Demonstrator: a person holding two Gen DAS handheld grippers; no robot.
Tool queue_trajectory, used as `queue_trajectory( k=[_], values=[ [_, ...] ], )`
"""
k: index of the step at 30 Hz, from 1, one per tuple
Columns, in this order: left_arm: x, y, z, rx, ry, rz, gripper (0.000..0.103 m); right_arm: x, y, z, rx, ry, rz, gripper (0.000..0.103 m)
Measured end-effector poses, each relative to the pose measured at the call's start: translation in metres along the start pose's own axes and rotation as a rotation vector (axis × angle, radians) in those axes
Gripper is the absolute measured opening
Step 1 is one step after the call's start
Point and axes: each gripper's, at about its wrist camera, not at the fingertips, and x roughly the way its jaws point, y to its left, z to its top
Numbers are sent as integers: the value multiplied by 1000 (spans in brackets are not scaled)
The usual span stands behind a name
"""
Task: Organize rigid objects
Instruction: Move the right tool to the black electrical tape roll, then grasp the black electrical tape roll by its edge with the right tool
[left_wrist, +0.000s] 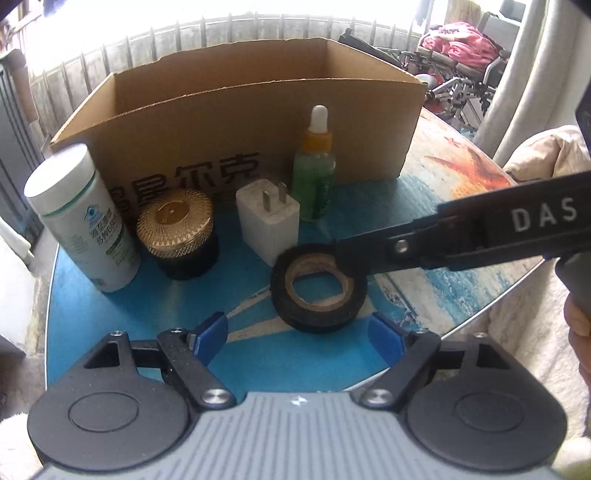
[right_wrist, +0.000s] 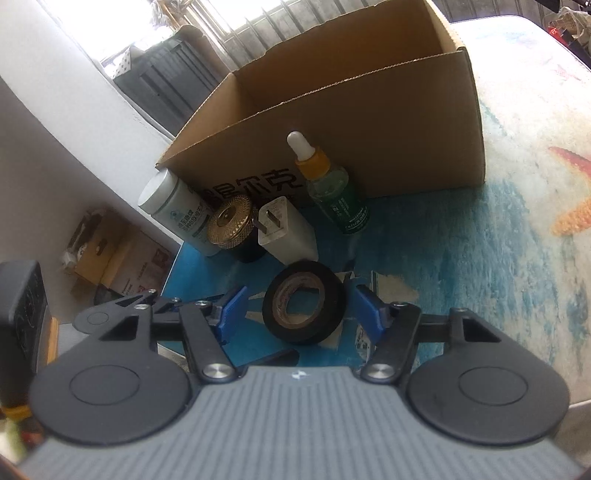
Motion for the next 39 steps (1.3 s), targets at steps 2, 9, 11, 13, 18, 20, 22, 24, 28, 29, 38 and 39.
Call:
queue_trajectory(
  k=[2, 9, 11, 13, 18, 20, 22, 24, 28, 29, 38, 39],
  values=[
    [1, -3, 0, 27, -4, 14, 79, 4, 0, 2, -10, -1, -8, 58],
    [6, -7, 0, 67, 1, 9, 74, 15, -2, 3, -30, 27, -26, 45],
    [12, -13, 4, 76, 2, 3, 72, 18, -3, 2, -37, 37, -32, 41],
    [13, -14, 4, 83, 4, -1, 70, 21, -4, 2, -40, 47, -36, 37],
    [14, -11, 2, 86, 4, -24, 65, 27, -8, 2, -32, 58, -35, 34],
    [14, -11, 2, 91, 0, -23, 64, 29, -9, 1, -30, 62, -33, 31],
    [14, -10, 2, 90, -1, -23, 64, 30, -9, 1, -33, 61, -32, 28],
    [13, -10, 1, 90, -3, -22, 63, 31, -9, 1, -39, 57, -37, 26],
    [12, -8, 1, 86, -6, -21, 63, 31, -9, 1, -52, 54, -49, 21],
    [12, -8, 0, 86, -7, -20, 63, 31, -9, 1, -53, 53, -49, 21],
    [10, -14, 1, 101, 7, -30, 63, 26, -7, -2, -62, 74, -57, 20],
    [9, -14, 1, 105, 9, -32, 63, 25, -8, -3, -57, 74, -54, 20]
  ],
)
